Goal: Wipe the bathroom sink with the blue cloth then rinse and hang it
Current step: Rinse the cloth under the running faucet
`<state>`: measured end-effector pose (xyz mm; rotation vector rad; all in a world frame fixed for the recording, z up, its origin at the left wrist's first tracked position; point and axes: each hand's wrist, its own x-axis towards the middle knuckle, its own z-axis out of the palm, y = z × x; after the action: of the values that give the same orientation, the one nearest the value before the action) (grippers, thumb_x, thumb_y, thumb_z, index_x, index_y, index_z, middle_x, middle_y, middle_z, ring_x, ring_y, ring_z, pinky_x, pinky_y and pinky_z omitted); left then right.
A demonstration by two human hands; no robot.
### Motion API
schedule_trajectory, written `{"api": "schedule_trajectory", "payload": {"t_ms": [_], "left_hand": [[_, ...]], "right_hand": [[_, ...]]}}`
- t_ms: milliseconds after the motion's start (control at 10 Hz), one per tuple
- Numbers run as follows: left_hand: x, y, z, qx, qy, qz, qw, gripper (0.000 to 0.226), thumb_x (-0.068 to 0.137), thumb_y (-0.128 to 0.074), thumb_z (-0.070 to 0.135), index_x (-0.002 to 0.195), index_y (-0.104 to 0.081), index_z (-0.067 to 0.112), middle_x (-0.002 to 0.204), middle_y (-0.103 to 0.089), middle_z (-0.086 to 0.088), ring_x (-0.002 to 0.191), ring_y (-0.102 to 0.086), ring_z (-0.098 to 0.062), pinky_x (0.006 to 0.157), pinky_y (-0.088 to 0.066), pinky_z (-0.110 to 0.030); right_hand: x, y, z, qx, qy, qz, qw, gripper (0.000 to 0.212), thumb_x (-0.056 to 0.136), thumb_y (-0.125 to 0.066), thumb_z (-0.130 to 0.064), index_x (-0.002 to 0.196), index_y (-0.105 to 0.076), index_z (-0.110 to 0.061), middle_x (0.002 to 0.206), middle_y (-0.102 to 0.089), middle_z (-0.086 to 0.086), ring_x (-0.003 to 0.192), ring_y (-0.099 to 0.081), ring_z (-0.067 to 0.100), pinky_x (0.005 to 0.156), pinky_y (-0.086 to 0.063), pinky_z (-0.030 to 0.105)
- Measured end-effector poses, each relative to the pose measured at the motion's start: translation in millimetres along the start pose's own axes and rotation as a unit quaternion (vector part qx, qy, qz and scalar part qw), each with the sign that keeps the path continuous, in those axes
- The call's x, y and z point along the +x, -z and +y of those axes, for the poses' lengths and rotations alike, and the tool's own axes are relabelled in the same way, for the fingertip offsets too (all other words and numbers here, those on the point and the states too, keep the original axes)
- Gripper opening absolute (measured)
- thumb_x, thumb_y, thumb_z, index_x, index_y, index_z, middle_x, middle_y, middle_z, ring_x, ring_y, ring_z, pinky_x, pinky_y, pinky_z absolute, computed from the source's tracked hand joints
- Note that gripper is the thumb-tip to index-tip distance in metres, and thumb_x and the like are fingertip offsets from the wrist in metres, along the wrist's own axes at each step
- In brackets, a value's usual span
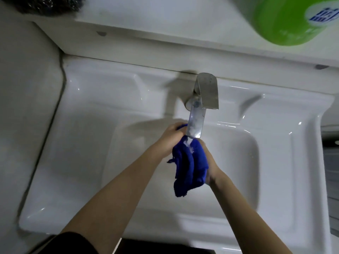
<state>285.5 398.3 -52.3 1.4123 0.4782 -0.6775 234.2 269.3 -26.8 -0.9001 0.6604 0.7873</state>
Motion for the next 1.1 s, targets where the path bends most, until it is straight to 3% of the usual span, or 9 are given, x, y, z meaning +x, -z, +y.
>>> {"api": "schedule_trajectory", "payload": {"t_ms": [200,300,400,600,700,800,900,1000,1100], "left_hand": [[-5.6,-10.3,4.6,0.051,-0.037,0.008,0.998,0.013,0.082,-0.059,0.019,0.071,-0.065,0.02,0.066,-0.065,0.0,0.064,-0.063,-0.018,0.062,-0.052,-0.029],[-6.7,9.0,3.3,-0.078,-0.011,-0.062,0.995,0.01,0.078,-0.067,0.021,0.086,-0.071,0.015,0.079,-0.068,-0.01,0.072,-0.066,-0.026,0.073,-0.056,-0.037],[-7.8,29.0,-9.8,-0.279,0.07,-0.242,0.927,0.038,0.09,-0.062,0.036,0.119,-0.057,0.012,0.095,-0.059,-0.016,0.086,-0.057,-0.027,0.083,-0.051,-0.041],[6.9,34.3,-7.2,-0.132,0.005,-0.061,0.989,0.015,0.077,-0.073,0.028,0.08,-0.063,0.017,0.073,-0.06,-0.005,0.065,-0.059,-0.018,0.062,-0.051,-0.027],[11.8,17.6,-0.8,-0.049,-0.003,0.009,0.999,0.007,0.08,-0.07,0.019,0.08,-0.066,0.014,0.07,-0.065,-0.002,0.064,-0.062,-0.013,0.06,-0.049,-0.021],[16.0,-0.8,-3.2,-0.011,-0.021,0.095,0.995,0.035,0.082,-0.063,0.005,0.052,-0.06,0.023,0.044,-0.054,0.014,0.041,-0.05,0.001,0.042,-0.037,-0.009],[23.8,-14.2,-6.7,0.035,0.023,0.156,0.987,0.048,0.084,-0.053,-0.001,0.044,-0.04,0.022,0.039,-0.038,0.01,0.041,-0.035,-0.008,0.036,-0.026,-0.012],[23.7,-13.7,-3.8,0.058,0.103,0.126,0.985,0.035,0.089,-0.055,0.011,0.059,-0.038,0.014,0.051,-0.041,-0.001,0.047,-0.037,-0.015,0.042,-0.03,-0.02],[9.7,3.2,-7.9,-0.056,0.091,-0.023,0.994,0.033,0.09,-0.061,0.033,0.065,-0.051,0.014,0.042,-0.049,0.004,0.036,-0.047,-0.01,0.037,-0.035,-0.015]], "right_hand": [[-9.3,18.4,-4.0,-0.01,-0.012,-0.047,0.999,0.036,0.084,-0.067,-0.05,0.089,-0.073,-0.016,0.082,-0.069,0.0,0.072,-0.069,0.012,0.067,-0.056,0.025],[-5.9,16.4,-0.8,-0.05,-0.026,-0.075,0.996,0.048,0.086,-0.062,-0.051,0.108,-0.064,-0.009,0.088,-0.071,0.009,0.074,-0.069,0.019,0.066,-0.057,0.031],[3.7,0.4,1.6,-0.128,-0.039,-0.02,0.991,0.054,0.074,-0.067,-0.057,0.111,-0.061,-0.017,0.09,-0.074,-0.004,0.078,-0.071,0.013,0.063,-0.059,0.027],[8.9,-0.7,-0.7,-0.126,-0.054,-0.104,0.985,0.042,0.089,-0.063,-0.04,0.117,-0.057,-0.009,0.089,-0.071,0.006,0.07,-0.068,0.015,0.06,-0.056,0.028],[12.8,-0.8,-5.0,-0.288,-0.02,-0.071,0.955,0.025,0.07,-0.079,-0.026,0.091,-0.07,-0.015,0.075,-0.069,0.004,0.061,-0.066,0.011,0.054,-0.052,0.021],[22.5,-1.2,-0.9,-0.451,0.07,0.027,0.89,0.016,0.07,-0.075,-0.022,0.06,-0.064,-0.016,0.052,-0.06,-0.002,0.052,-0.058,0.015,0.049,-0.048,0.021],[38.2,-2.0,8.2,-0.673,0.036,0.122,0.728,0.024,0.08,-0.057,-0.031,0.074,-0.063,-0.008,0.05,-0.064,-0.001,0.048,-0.062,0.02,0.051,-0.054,0.03],[36.1,-3.9,11.2,-0.732,0.012,0.18,0.658,0.023,0.083,-0.052,-0.04,0.084,-0.056,-0.017,0.047,-0.062,-0.008,0.049,-0.062,0.011,0.048,-0.046,0.026],[19.9,6.7,7.3,-0.498,0.09,0.117,0.855,0.046,0.069,-0.075,-0.041,0.098,-0.045,-0.021,0.079,-0.067,-0.002,0.064,-0.067,0.013,0.051,-0.051,0.023]]}}
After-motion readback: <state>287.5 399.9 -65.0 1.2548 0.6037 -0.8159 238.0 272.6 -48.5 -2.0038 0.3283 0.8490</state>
